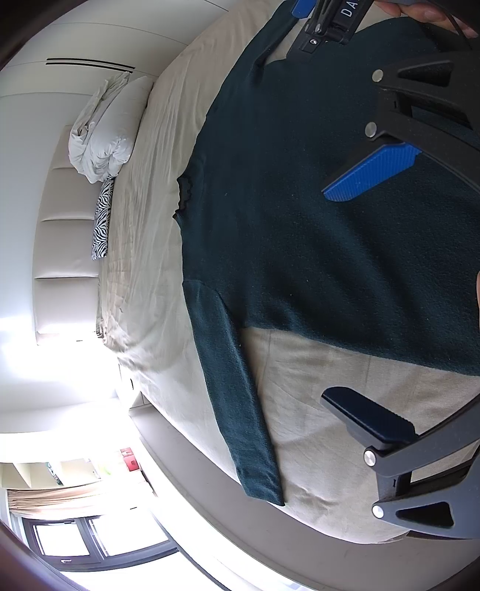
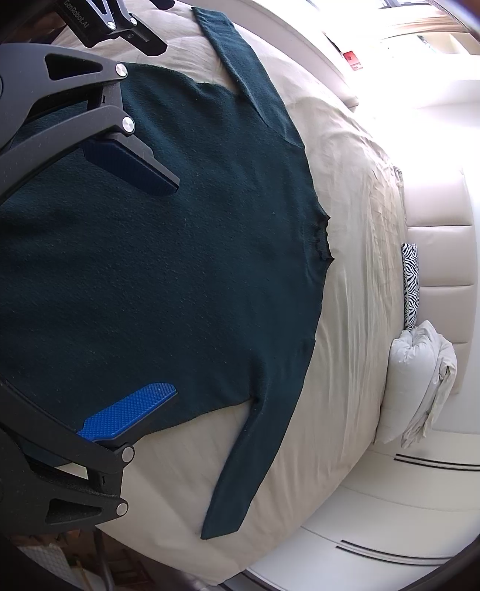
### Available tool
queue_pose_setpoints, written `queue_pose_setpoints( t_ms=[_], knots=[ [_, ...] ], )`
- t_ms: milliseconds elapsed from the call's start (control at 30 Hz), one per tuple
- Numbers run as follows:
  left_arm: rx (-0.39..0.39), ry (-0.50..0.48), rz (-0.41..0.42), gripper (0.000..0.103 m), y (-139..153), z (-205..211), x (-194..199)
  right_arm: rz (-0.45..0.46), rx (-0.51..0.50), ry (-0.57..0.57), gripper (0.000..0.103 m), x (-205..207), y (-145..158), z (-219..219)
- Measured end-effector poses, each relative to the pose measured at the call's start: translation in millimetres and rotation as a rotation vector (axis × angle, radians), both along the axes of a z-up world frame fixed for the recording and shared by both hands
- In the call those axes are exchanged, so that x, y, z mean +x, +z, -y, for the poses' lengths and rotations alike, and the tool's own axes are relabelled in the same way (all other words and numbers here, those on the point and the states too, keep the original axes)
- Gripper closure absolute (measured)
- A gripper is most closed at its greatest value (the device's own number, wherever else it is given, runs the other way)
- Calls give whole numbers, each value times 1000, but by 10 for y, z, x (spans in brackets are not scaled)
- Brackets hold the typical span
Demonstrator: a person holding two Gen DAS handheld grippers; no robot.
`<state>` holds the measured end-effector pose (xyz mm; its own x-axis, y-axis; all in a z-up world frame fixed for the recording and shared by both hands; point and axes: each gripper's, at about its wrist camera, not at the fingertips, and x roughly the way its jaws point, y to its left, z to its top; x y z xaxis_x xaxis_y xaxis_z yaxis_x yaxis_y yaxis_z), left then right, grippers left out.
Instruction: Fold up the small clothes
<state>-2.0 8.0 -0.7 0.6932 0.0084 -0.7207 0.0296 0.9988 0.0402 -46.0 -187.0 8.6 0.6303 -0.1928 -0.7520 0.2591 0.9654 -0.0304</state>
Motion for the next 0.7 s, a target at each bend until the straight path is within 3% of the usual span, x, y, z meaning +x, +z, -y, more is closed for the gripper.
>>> queue_pose_setpoints(
  t_ms=[700],
  knots=[
    [-2, 0, -3, 0, -12, -14, -17, -11, 7, 10, 0, -12, -36, -40]
  ],
)
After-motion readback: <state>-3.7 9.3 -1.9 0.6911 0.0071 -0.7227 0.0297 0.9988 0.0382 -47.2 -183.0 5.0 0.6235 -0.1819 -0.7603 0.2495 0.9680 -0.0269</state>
